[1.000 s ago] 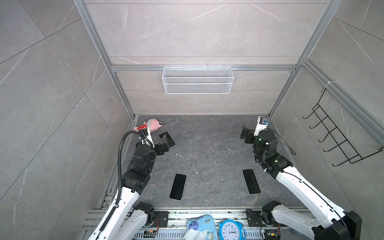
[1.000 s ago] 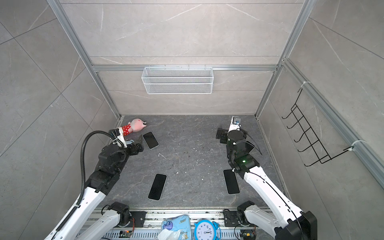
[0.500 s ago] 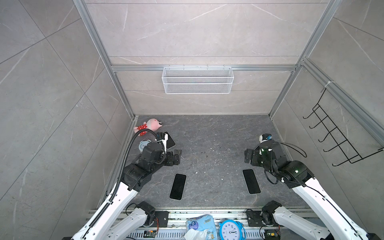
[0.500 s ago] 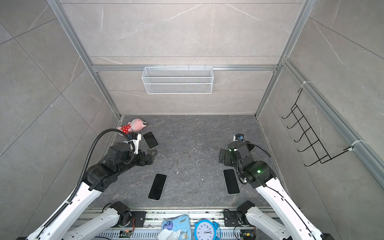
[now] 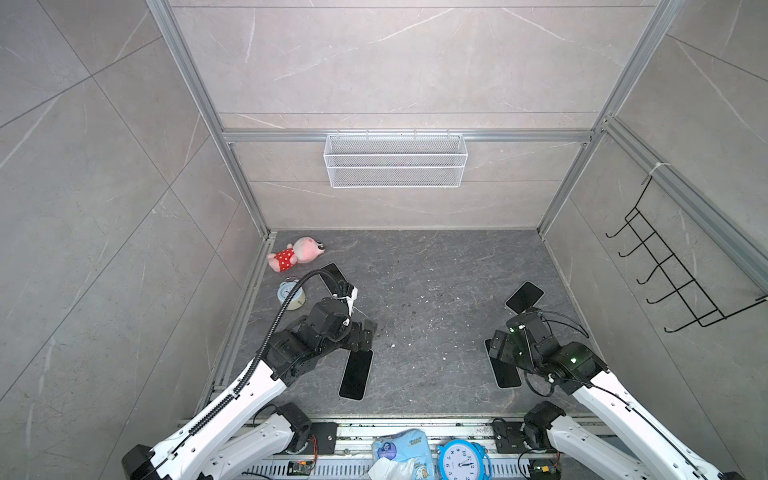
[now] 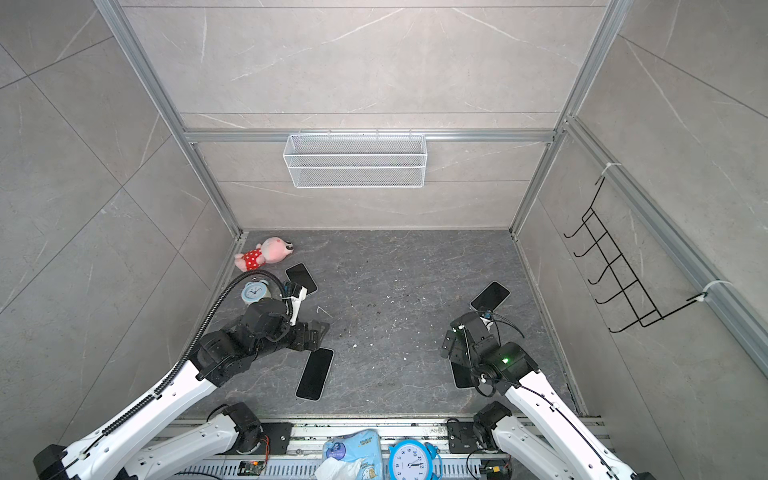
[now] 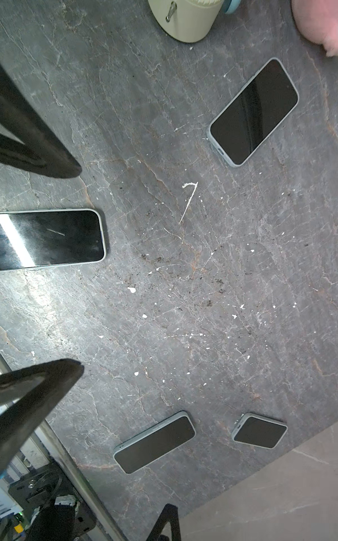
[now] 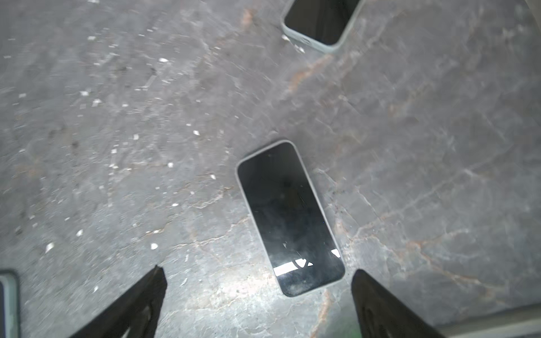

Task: Take the phone out of the phone case
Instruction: 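Raise both arms and move the right gripper over the nearby cased phone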

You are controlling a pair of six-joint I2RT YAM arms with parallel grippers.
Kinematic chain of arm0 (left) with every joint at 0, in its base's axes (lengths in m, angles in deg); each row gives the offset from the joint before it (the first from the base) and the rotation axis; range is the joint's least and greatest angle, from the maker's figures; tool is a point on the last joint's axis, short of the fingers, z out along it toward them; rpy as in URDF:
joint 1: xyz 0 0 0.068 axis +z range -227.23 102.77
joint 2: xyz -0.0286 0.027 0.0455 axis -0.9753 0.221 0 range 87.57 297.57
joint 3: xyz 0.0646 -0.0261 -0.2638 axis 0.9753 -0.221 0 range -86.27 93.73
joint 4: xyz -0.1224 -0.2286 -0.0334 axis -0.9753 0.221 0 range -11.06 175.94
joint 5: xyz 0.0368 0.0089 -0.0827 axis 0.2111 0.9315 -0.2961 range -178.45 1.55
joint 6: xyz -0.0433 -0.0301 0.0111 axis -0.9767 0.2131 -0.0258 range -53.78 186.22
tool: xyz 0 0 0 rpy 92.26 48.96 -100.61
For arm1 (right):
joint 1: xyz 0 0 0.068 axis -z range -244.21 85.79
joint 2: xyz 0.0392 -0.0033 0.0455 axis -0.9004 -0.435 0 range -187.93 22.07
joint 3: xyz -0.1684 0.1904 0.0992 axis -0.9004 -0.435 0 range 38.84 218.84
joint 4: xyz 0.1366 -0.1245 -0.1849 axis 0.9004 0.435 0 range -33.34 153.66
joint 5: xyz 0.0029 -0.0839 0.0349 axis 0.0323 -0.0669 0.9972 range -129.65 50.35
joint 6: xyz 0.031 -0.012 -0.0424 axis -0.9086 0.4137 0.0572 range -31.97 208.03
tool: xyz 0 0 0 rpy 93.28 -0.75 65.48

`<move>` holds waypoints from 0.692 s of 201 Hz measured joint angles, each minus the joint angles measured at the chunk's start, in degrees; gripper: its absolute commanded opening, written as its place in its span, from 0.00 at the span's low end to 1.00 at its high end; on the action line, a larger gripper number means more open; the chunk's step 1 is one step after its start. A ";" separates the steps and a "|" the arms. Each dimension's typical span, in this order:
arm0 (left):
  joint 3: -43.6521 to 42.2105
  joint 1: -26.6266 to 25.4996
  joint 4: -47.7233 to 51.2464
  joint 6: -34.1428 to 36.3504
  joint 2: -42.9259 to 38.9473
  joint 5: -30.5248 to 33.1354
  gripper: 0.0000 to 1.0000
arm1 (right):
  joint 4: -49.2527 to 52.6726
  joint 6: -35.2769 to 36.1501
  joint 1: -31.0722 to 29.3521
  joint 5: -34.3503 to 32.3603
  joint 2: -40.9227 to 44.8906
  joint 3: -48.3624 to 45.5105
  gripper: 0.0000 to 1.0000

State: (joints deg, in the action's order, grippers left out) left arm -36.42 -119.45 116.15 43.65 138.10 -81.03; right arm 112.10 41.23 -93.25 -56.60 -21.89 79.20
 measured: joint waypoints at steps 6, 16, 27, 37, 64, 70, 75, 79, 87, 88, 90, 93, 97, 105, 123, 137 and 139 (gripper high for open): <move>-0.09 -0.42 -0.15 0.00 0.22 0.02 0.98 | 0.02 -0.98 0.00 -0.68 0.02 -0.55 1.00; -0.37 -1.16 -0.50 0.00 0.57 0.02 0.99 | 0.02 -2.54 0.00 -1.84 0.24 -1.33 1.00; -0.72 -1.75 -0.90 0.00 0.92 0.00 0.98 | 0.04 -4.15 0.00 -3.23 0.72 -2.14 1.00; -0.92 -2.10 -1.22 0.00 1.33 -0.04 0.98 | 0.09 -5.53 0.00 -4.48 1.38 -2.75 1.00; -1.25 -2.51 -1.75 0.00 2.03 -0.07 0.98 | 0.02 -8.48 0.00 -7.21 2.64 -3.74 1.00; -1.38 -2.54 -1.77 0.00 2.03 -0.07 0.98 | 0.04 -9.01 0.00 -7.56 2.82 -4.02 1.00; -1.49 -2.54 -1.81 -0.02 2.01 -0.09 0.99 | 0.04 -9.42 0.00 -7.91 2.91 -4.35 1.00; -1.60 -2.56 -1.84 -0.02 2.01 -0.09 0.98 | 0.04 -9.73 0.00 -8.07 2.97 -4.57 1.00; -1.86 -2.67 -1.97 -0.11 2.01 -0.11 0.98 | 0.02 -10.36 0.00 -8.48 3.15 -5.20 1.00; -1.90 -2.69 -1.99 -0.17 2.01 -0.13 0.98 | 0.02 -10.49 0.00 -8.52 3.17 -5.29 1.00; -1.95 -2.71 -2.01 -0.22 2.01 -0.13 0.98 | 0.04 -10.60 0.00 -8.57 3.19 -5.40 1.00; -2.10 -2.78 -2.14 -0.24 2.01 -0.17 0.98 | 0.04 -10.71 0.00 -8.70 3.21 -5.64 1.00; -2.29 -2.82 -2.32 -0.35 1.97 -0.22 0.98 | -0.02 -11.04 0.00 -8.83 3.21 -5.99 1.00; -2.67 -2.93 -2.60 -0.55 1.92 -0.33 0.99 | -0.02 -11.50 0.00 -8.85 3.21 -6.56 1.00; -3.45 -3.30 -2.97 -1.09 1.90 -0.50 0.98 | -0.50 -12.17 0.02 -8.87 3.08 -7.85 1.00; -4.04 -3.80 -3.08 -1.44 1.90 -0.52 0.98 | -1.14 -12.61 0.24 -8.76 2.60 -8.46 1.00; -4.11 -3.85 -3.13 -1.46 1.90 -0.50 0.99 | -1.27 -12.59 0.28 -8.74 2.47 -8.52 1.00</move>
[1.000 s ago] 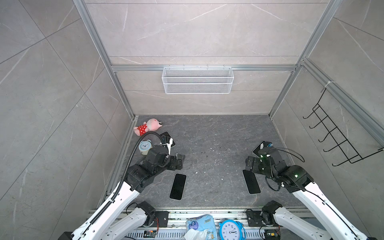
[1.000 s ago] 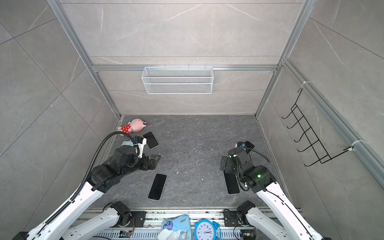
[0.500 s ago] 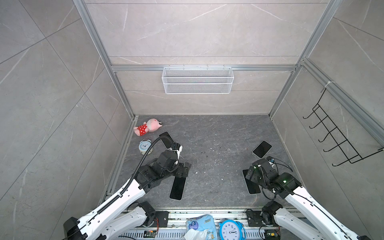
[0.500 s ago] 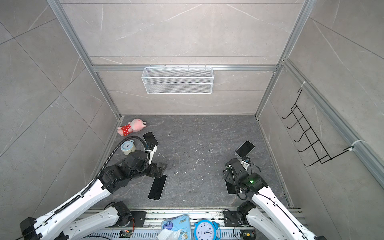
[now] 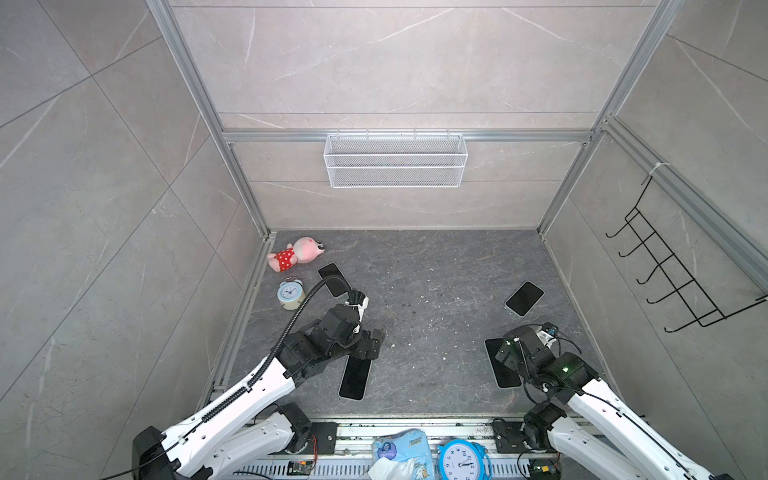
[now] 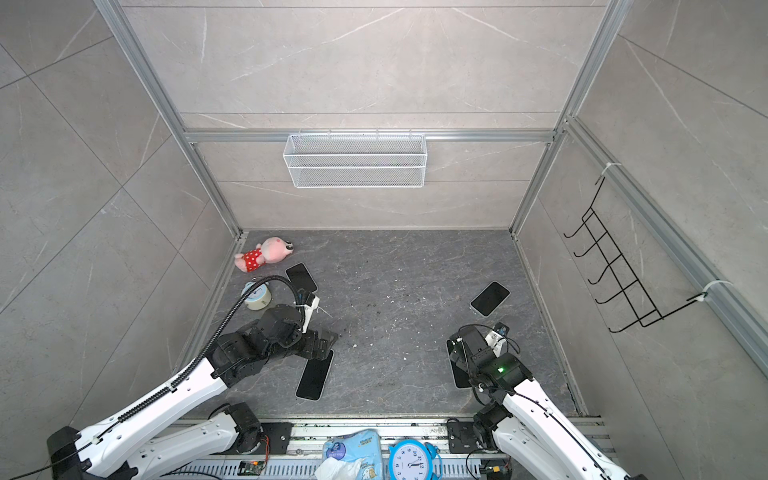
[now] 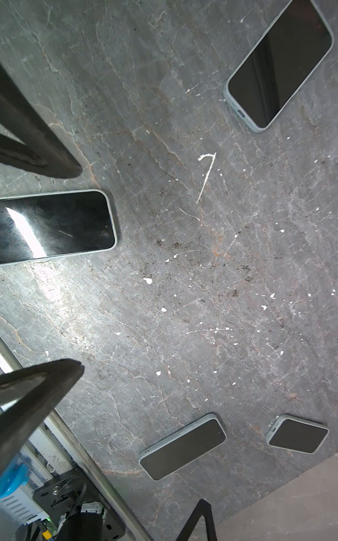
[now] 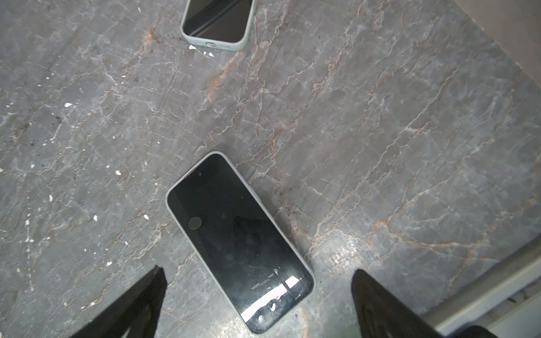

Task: Take the phone out of the phone case
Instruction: 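Raise both arms and move the right gripper over the nearby cased phone, then lower the right gripper onto the cased phone's far end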

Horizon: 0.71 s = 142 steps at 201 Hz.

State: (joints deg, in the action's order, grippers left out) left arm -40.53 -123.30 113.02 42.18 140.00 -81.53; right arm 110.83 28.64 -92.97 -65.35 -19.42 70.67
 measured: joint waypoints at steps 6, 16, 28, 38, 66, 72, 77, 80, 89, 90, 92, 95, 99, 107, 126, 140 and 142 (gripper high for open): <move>-0.31 -0.24 -0.13 -0.02 0.00 -0.02 0.98 | -0.26 -0.17 0.15 0.02 -0.26 -0.11 1.00; -0.70 -0.66 -0.31 -0.04 0.02 0.00 0.99 | -0.70 -0.31 0.52 0.26 -0.87 -0.20 1.00; -1.07 -1.25 -0.46 -0.04 0.07 0.02 0.98 | -1.75 -0.48 1.18 0.85 -1.49 -0.55 1.00; -1.22 -1.73 -0.61 -0.07 0.15 0.07 0.99 | -2.56 -0.63 1.77 1.46 -1.95 -1.05 1.00; -1.44 -3.08 -1.07 -0.07 0.55 0.31 0.99 | -5.29 -0.68 4.33 4.02 -2.47 -3.91 1.00; -1.46 -3.21 -1.16 -0.04 0.57 0.35 0.98 | -5.81 -0.68 4.92 4.57 -2.54 -4.55 1.00; -1.53 -3.32 -1.22 -0.04 0.57 0.39 0.98 | -6.16 -0.70 5.29 4.90 -2.56 -4.98 1.00; -1.57 -3.39 -1.25 -0.07 0.57 0.42 0.99 | -6.49 -0.70 5.55 5.20 -2.58 -5.27 1.00; -1.81 -3.45 -1.40 -0.07 0.57 0.44 0.98 | -7.34 -0.85 6.32 6.10 -2.75 -6.08 1.00; -1.84 -3.45 -1.40 -0.07 0.57 0.42 0.98 | -7.48 -0.87 6.40 6.23 -2.80 -6.19 1.00; -1.90 -3.45 -1.42 -0.07 0.57 0.44 0.98 | -7.69 -0.87 6.58 6.47 -2.86 -6.38 1.00; -1.99 -3.45 -1.46 -0.07 0.57 0.44 0.98 | -7.87 -0.87 6.75 6.69 -2.97 -6.56 1.00; -2.14 -3.45 -1.51 -0.07 0.57 0.44 0.99 | -8.15 -0.87 6.99 6.97 -3.13 -6.82 1.00; -2.38 -3.45 -1.51 -0.04 0.57 0.44 0.98 | -8.81 -0.87 7.41 7.74 -3.50 -7.34 1.00; -2.60 -3.45 -1.55 -0.04 0.57 0.46 0.99 | -10.80 -0.87 7.85 9.75 -3.87 -8.46 1.00; -2.60 -3.45 -1.60 -0.02 0.57 0.46 0.99 | -11.98 -0.85 7.85 11.26 -3.93 -9.09 1.00; -2.60 -3.45 -1.62 -0.02 0.57 0.46 0.99 | -12.09 -0.85 7.85 11.43 -3.96 -9.16 1.00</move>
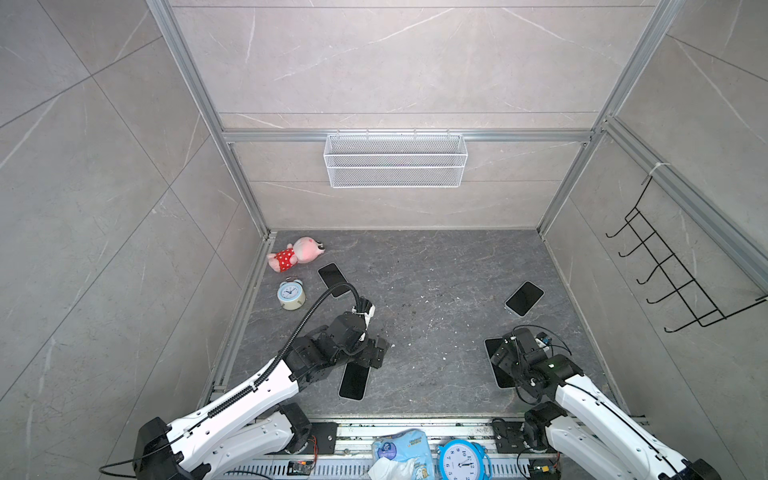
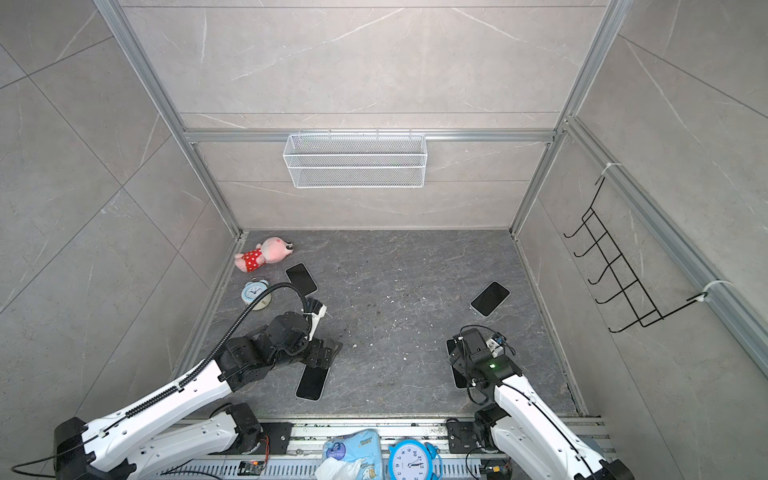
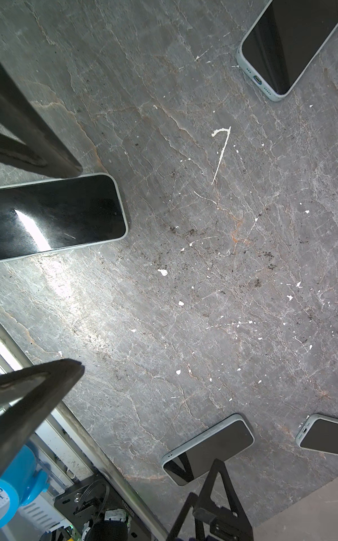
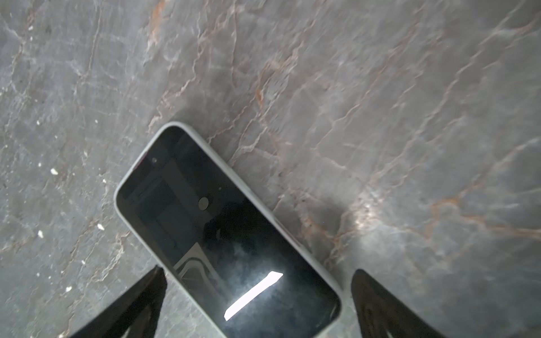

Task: Take the phone out of the phone case
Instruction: 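Lower the right gripper onto the cased phone's far end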

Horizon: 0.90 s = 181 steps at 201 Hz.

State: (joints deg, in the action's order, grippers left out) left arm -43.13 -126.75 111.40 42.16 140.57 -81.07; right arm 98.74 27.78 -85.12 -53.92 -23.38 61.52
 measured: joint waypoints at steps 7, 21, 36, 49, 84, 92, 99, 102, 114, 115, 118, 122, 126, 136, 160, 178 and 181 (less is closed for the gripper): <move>0.00 0.00 0.00 0.00 0.00 0.00 0.99 | -0.31 0.02 0.00 0.52 -0.20 -0.02 1.00; 0.00 0.00 0.00 0.00 -0.02 0.00 0.99 | -1.31 0.02 0.00 1.60 -0.66 -0.22 1.00; -0.04 -0.02 -0.04 0.00 -0.02 0.00 0.99 | -2.12 0.20 0.00 2.16 -0.96 -0.55 1.00; -0.17 0.00 -0.33 0.02 -0.02 0.00 0.99 | -2.86 0.24 0.00 2.99 -0.96 -0.66 1.00; -0.44 -0.02 -0.87 0.00 -0.02 0.00 0.99 | -4.66 0.87 0.00 4.55 -0.94 -0.70 1.00; -0.44 -0.07 -0.90 0.00 -0.02 0.00 0.99 | -4.96 1.11 0.00 5.07 -0.94 -0.70 1.00; -0.46 -0.07 -0.94 0.02 -0.02 0.00 0.99 | -5.20 1.29 0.00 5.53 -0.94 -0.70 1.00; -0.48 -0.07 -0.96 0.02 -0.02 -0.02 0.99 | -5.35 1.38 0.00 5.77 -0.94 -0.70 1.00; -0.48 -0.07 -1.01 0.00 -0.02 0.00 0.99 | -5.51 1.75 0.00 6.05 -0.94 -0.70 1.00; -0.48 -0.07 -1.01 0.00 -0.02 -0.02 0.99 | -5.49 1.75 0.00 6.05 -0.94 -0.68 1.00; -0.48 -0.07 -1.03 0.00 -0.02 0.00 0.99 | -5.49 1.77 0.00 6.03 -0.92 -0.68 1.00; -0.48 -0.07 -1.07 0.00 -0.02 -0.02 0.99 | -5.38 1.79 0.00 5.95 -0.83 -0.63 1.00; -0.50 -0.07 -1.09 0.00 -0.02 -0.02 0.99 | -5.22 1.77 0.00 5.90 -0.72 -0.59 1.00; -0.52 -0.11 -1.11 0.00 -0.04 0.00 0.99 | -4.33 1.79 0.00 5.31 -0.50 -0.50 1.00; -0.63 -0.11 -1.25 0.00 -0.04 0.00 0.99 | -1.88 1.73 0.00 2.75 0.17 -0.28 1.00; -0.66 -0.11 -1.25 0.00 -0.09 0.00 0.99 | -1.49 1.51 0.00 0.48 -0.13 -0.17 1.00; -0.66 -0.11 -1.25 0.00 -0.11 0.00 0.99 | -1.49 1.51 0.00 0.20 -0.26 -0.17 1.00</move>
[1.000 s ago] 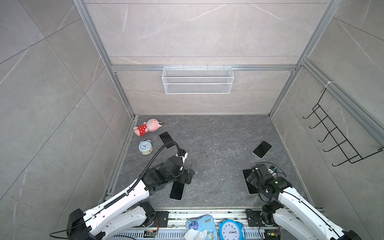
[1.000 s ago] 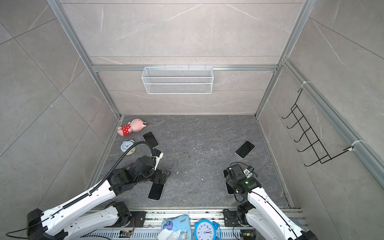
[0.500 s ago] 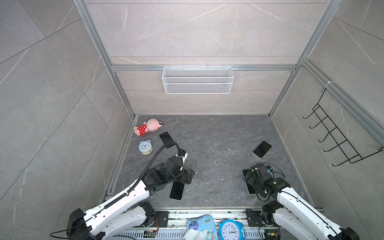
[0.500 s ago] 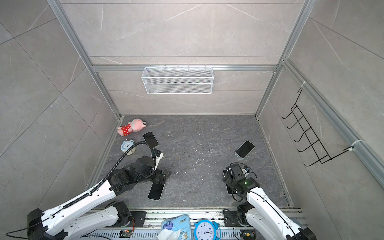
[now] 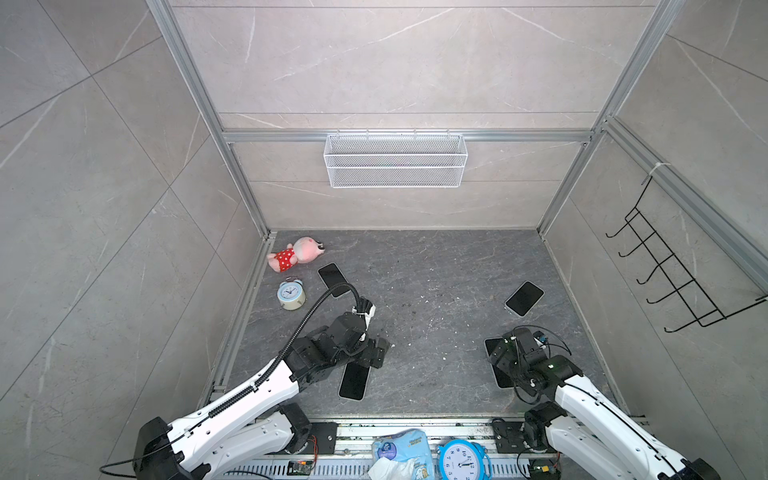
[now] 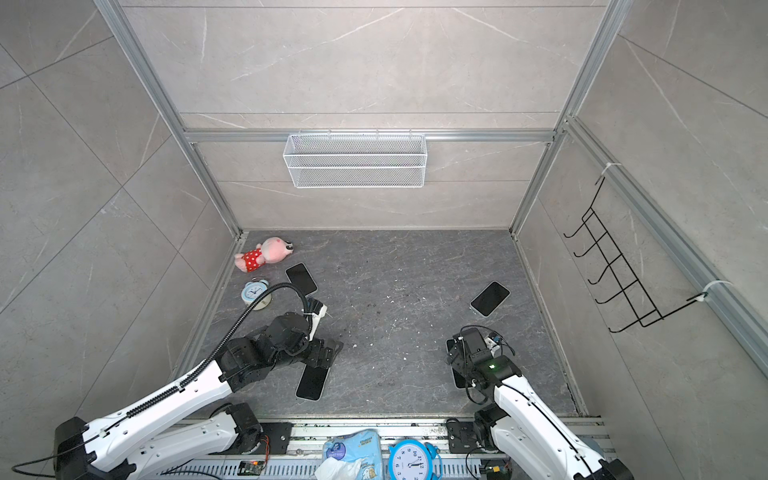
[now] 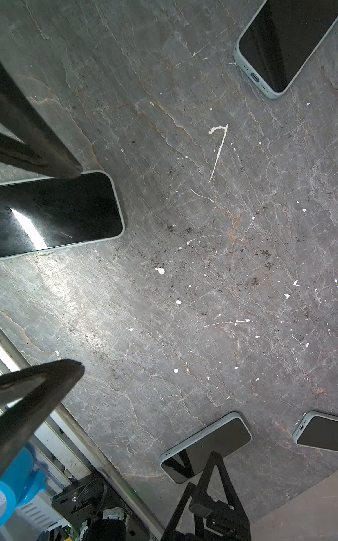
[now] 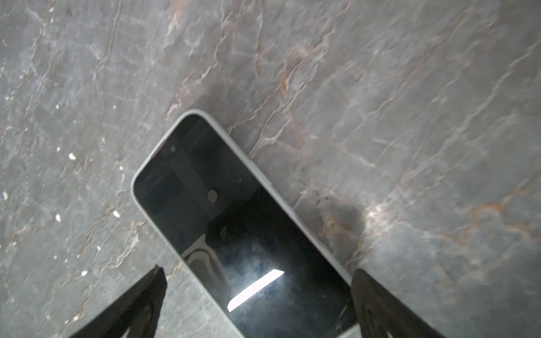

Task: Take the phone out of the phone case
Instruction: 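Lower the right gripper onto the cased phone's far end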

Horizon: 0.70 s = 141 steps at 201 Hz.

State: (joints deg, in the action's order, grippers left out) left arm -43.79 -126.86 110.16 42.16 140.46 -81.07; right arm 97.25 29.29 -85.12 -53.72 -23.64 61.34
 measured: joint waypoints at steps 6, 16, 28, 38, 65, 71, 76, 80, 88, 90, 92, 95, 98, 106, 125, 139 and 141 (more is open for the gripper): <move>0.00 0.00 0.00 0.00 -0.04 0.00 0.99 | -0.04 -0.02 0.00 -0.55 -0.39 0.00 1.00; -0.02 0.00 0.00 0.00 -0.07 0.00 0.99 | -0.20 -0.02 0.00 -1.11 -1.16 0.00 1.00; -0.02 0.00 0.00 0.00 -0.09 0.00 0.99 | -0.52 -0.02 0.00 -1.38 -2.38 0.00 1.00; -0.02 0.00 0.00 0.00 -0.09 0.00 0.99 | -0.90 0.00 0.00 -1.38 -3.32 0.00 1.00; -0.04 0.00 0.00 0.00 -0.26 0.00 0.99 | -2.51 0.04 0.00 -0.66 -4.50 0.00 1.00; -0.04 0.00 0.00 0.00 -0.33 0.00 0.99 | -2.89 0.02 0.00 -0.31 -4.48 -0.02 1.00; -0.04 0.00 0.00 0.00 -0.37 0.00 0.99 | -3.21 0.07 0.00 -0.13 -4.48 -0.02 1.00; -0.04 0.00 0.00 0.00 -0.42 0.00 0.99 | -3.37 0.07 0.00 -0.09 -4.48 -0.02 1.00; -0.04 0.00 0.00 0.00 -0.46 0.02 0.99 | -3.58 0.07 0.04 0.13 -4.48 -0.02 1.00; -0.04 0.00 0.00 0.00 -0.46 0.00 0.99 | -3.65 0.09 0.07 0.20 -4.48 -0.02 1.00; -0.04 0.00 0.00 0.00 -0.46 0.02 0.99 | -3.69 0.09 0.07 0.37 -4.48 -0.02 1.00; -0.04 0.00 0.00 0.00 -0.46 0.02 0.99 | -3.85 0.13 0.07 0.48 -4.48 -0.02 1.00; -0.04 0.00 0.00 0.00 -0.46 0.00 0.99 | -4.02 0.20 0.04 0.74 -4.48 -0.04 1.00; -0.09 0.00 0.00 0.00 -0.46 0.02 0.99 | -4.50 0.31 0.04 1.51 -4.50 -0.13 1.00; -0.22 0.00 -0.02 0.00 -0.52 0.04 0.99 | -5.55 0.52 0.04 3.08 -4.50 -0.48 1.00; -0.44 0.00 0.00 -0.02 -0.70 0.07 0.99 | -5.77 0.72 0.04 3.67 -4.59 -0.57 1.00; -0.46 0.00 0.00 -0.02 -0.72 0.04 0.99 | -5.77 0.74 0.04 3.72 -4.57 -0.57 1.00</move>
State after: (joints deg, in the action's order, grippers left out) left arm -44.25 -126.86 110.16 42.14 139.74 -81.03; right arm 91.48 30.04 -85.08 -50.00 -28.21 60.77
